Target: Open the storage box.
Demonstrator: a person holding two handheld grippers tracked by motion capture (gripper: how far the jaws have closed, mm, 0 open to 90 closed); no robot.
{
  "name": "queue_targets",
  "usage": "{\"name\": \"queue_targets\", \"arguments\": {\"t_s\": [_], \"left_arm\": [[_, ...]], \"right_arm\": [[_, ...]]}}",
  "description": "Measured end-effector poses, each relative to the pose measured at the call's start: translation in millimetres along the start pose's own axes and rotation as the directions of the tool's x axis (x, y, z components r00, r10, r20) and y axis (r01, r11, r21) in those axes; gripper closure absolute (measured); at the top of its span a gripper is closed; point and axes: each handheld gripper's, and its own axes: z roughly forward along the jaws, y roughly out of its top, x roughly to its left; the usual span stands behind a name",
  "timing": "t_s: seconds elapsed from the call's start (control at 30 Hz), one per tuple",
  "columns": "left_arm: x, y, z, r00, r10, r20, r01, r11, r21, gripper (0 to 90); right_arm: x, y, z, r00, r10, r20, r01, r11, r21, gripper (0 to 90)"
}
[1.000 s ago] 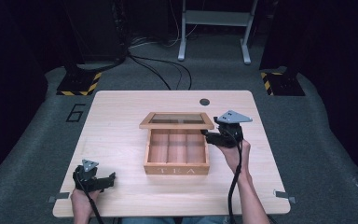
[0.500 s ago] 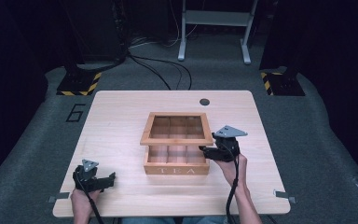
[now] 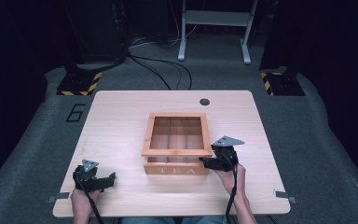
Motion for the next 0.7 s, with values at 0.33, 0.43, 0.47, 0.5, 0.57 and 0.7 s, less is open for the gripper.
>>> {"name": "queue_targets", "arguments": {"t_s": [0.33, 0.43, 0.47, 0.5, 0.57, 0.7], "left_arm": [[0.0, 0.0, 0.0, 1.0000, 0.000, -0.001, 0.000, 1.0000, 0.000, 0.2], [0.0, 0.0, 0.0, 1.0000, 0.000, 0.000, 0.000, 1.0000, 0.000, 0.2], [0.0, 0.0, 0.0, 1.0000, 0.000, -0.001, 0.000, 1.0000, 0.000, 0.2], [0.0, 0.0, 0.0, 1.0000, 0.000, -0.002, 0.000, 1.0000, 0.000, 0.2], [-0.1, 0.0, 0.0, 1.0000, -0.001, 0.000, 0.001, 1.0000, 0.000, 0.2], [0.0, 0.0, 0.0, 1.0000, 0.000, -0.001, 0.000, 1.0000, 0.000, 0.2]], "right_arm": [[-0.6, -13.6, -4.1, 0.9991, 0.038, -0.018, -0.038, 0.999, 0.022, 30.6], [-0.5, -15.5, -7.2, 0.9991, 0.030, -0.031, -0.029, 0.999, 0.030, 30.2], [0.0, -16.4, -7.9, 0.9985, 0.043, -0.034, -0.042, 0.999, 0.027, 30.2], [-0.8, -17.0, -9.0, 0.9988, 0.036, -0.033, -0.035, 0.999, 0.030, 30.1], [-1.0, -18.9, -10.9, 0.9981, 0.040, -0.048, -0.039, 0.999, 0.034, 30.1], [0.0, -26.2, -9.1, 0.9972, 0.026, -0.070, -0.020, 0.996, 0.089, 28.9]]}}
